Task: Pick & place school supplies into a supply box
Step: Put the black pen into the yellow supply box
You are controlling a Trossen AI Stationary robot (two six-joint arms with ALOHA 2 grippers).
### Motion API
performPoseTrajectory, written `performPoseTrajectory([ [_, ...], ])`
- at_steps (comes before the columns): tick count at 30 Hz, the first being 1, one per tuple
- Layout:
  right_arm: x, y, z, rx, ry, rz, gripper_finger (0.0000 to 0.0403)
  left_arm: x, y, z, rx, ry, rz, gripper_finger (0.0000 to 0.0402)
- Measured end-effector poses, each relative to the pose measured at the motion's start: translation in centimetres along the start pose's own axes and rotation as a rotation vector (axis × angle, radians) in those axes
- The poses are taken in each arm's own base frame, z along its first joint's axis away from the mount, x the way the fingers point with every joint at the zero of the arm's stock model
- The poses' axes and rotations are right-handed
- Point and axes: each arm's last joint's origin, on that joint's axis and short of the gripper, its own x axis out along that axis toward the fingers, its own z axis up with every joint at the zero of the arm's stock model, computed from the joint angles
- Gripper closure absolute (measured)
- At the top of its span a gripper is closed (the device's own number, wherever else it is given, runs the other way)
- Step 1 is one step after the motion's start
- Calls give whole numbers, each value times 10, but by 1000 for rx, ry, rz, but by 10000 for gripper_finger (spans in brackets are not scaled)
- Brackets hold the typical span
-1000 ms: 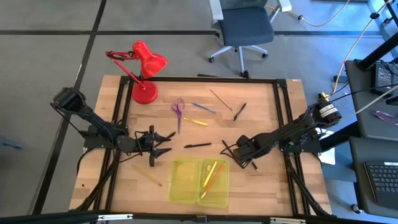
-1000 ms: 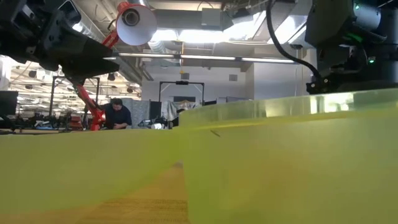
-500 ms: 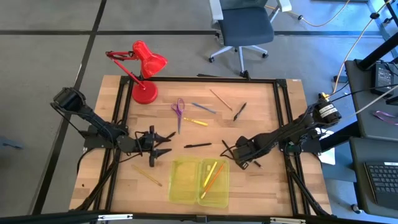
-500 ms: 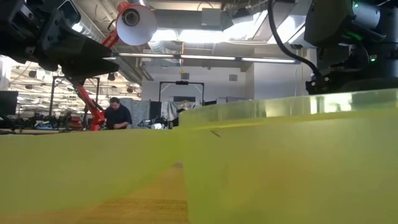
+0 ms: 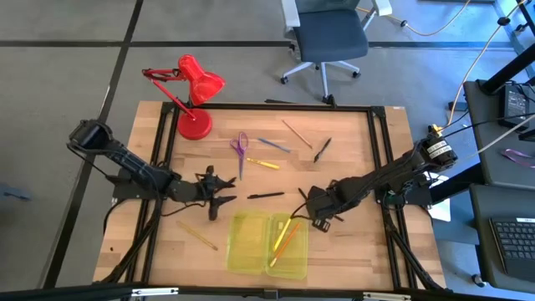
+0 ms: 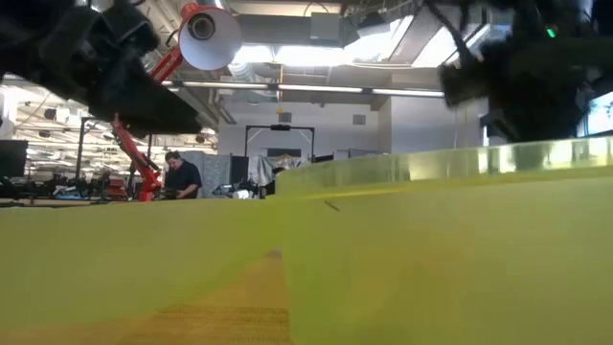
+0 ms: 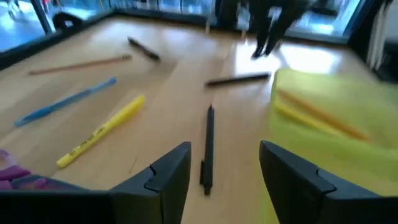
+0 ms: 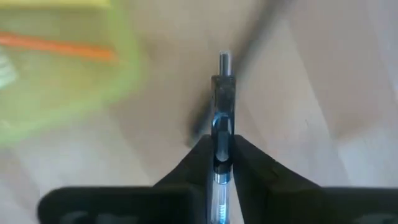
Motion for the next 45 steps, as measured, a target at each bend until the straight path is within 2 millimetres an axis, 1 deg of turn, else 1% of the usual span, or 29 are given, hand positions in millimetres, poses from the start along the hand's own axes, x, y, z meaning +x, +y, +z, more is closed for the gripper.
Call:
performPoseTrajectory([
  [3,-13,19,19,-138,-167,136,352,8,-2,12,13,117,29,222],
  [6,-26,34,35,-299,-330,250,351,11,-2,26,5,267,86,222],
  [10,-39,49,47,-515,-491,408,351,8,-1,45,-35,427,153,222],
  [13,-35,55,48,-674,-529,467,351,5,0,53,-76,491,187,222],
  [17,-10,59,47,-852,-480,439,350,4,3,53,-87,514,214,222],
  [22,22,64,46,-891,-383,462,350,5,3,51,-105,525,229,222],
  [25,32,65,45,-892,-353,459,350,8,6,49,-116,548,237,222],
  [27,36,65,45,-894,-343,464,350,12,9,47,-148,572,243,222],
  [31,38,65,44,-892,-332,466,350,23,20,42,-190,633,272,222],
  [36,36,68,46,-883,-367,484,350,34,35,35,-237,705,315,222],
  [42,36,69,45,-942,-366,505,348,41,49,30,-294,775,319,222],
  [45,36,69,44,-966,-367,501,335,42,53,31,-295,784,305,222],
])
